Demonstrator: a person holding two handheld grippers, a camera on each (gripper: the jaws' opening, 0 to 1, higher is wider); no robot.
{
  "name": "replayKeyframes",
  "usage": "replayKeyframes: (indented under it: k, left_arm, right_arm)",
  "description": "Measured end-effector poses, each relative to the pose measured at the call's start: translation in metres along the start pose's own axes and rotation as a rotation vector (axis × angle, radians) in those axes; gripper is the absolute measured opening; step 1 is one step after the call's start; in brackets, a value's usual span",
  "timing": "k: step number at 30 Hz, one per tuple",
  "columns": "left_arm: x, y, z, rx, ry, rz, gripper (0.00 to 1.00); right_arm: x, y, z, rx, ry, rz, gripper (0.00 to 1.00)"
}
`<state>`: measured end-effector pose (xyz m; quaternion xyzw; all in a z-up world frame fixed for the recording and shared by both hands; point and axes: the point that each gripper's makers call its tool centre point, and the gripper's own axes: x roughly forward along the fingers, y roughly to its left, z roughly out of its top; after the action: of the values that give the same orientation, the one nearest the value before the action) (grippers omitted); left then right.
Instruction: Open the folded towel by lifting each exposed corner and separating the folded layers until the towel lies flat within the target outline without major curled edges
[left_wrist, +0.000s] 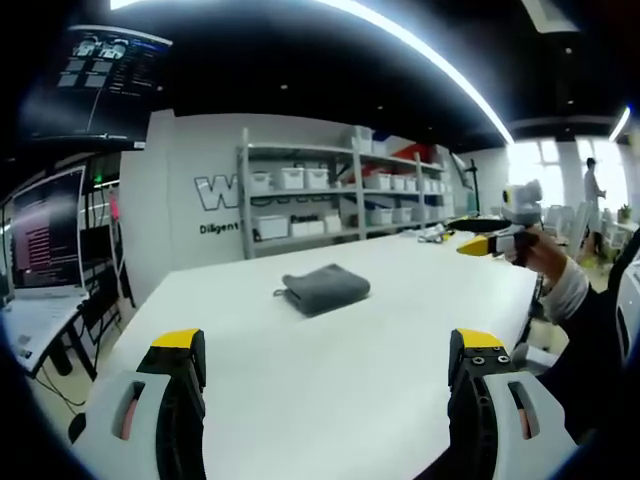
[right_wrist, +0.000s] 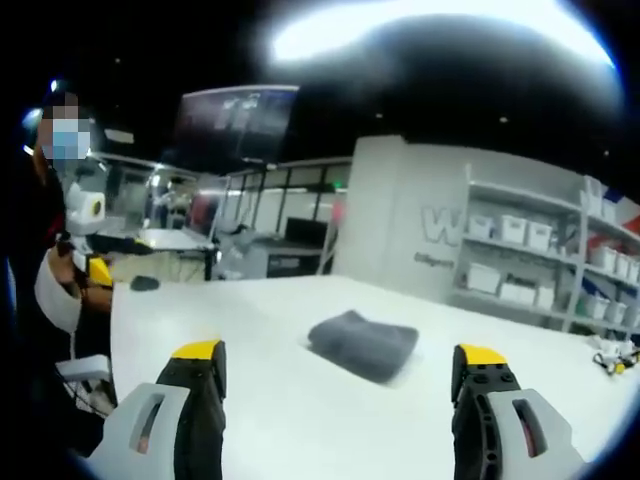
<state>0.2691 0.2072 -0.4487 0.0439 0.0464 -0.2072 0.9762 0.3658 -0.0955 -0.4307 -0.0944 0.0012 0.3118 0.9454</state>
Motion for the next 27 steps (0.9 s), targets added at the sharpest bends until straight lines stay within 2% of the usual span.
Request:
replayKeyframes:
  k: [18, 27]
  left_arm:
    - [-0.001, 0.001, 0.001, 0.002, -0.001, 0.003, 1.00]
    - [-0.002, 0.001, 0.000, 0.001, 0.001, 0.002, 1.00]
  right_arm:
    - [0.019, -0.018, -0.011, 0.011, 0.036, -0.006, 0.93]
    - [0.026, -0.018, -0.013, 0.020, 0.043, 0.005, 0.92]
